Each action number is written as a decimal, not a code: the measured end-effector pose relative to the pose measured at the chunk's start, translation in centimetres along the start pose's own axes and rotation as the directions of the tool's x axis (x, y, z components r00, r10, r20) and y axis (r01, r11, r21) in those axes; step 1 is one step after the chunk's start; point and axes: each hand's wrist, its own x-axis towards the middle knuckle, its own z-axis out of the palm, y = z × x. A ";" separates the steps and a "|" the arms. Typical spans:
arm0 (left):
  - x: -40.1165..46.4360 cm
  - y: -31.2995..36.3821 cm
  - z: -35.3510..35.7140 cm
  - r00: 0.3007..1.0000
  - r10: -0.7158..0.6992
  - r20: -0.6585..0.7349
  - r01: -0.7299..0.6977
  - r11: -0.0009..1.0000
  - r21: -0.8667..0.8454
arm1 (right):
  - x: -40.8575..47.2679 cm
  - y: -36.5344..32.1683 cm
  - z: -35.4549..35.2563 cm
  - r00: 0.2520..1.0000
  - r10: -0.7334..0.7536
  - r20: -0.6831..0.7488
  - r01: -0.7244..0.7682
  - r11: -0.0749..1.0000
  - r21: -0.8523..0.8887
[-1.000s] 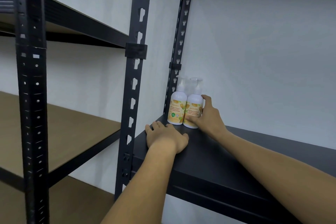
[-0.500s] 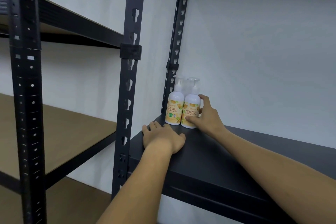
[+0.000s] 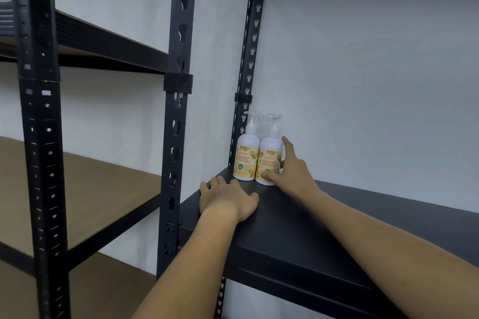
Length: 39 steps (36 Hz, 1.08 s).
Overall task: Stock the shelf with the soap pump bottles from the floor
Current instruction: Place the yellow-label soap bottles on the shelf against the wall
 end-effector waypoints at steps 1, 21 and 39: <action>0.0 0.0 0.0 1.000 0.001 -0.003 -0.001 1.000 -0.004 | -0.2 -0.1 -0.1 1.000 0.016 0.012 -0.016 1.000 -0.007; -9.6 0.7 -2.5 0.976 0.035 -0.216 -0.062 0.991 -0.118 | -10.5 -4.9 -8.2 0.903 0.043 0.426 0.203 0.834 -0.514; -32.7 -11.0 1.4 0.962 -0.146 -0.231 0.124 0.987 -0.105 | -27.2 -12.3 -5.8 0.650 -0.467 0.599 0.666 0.730 -0.153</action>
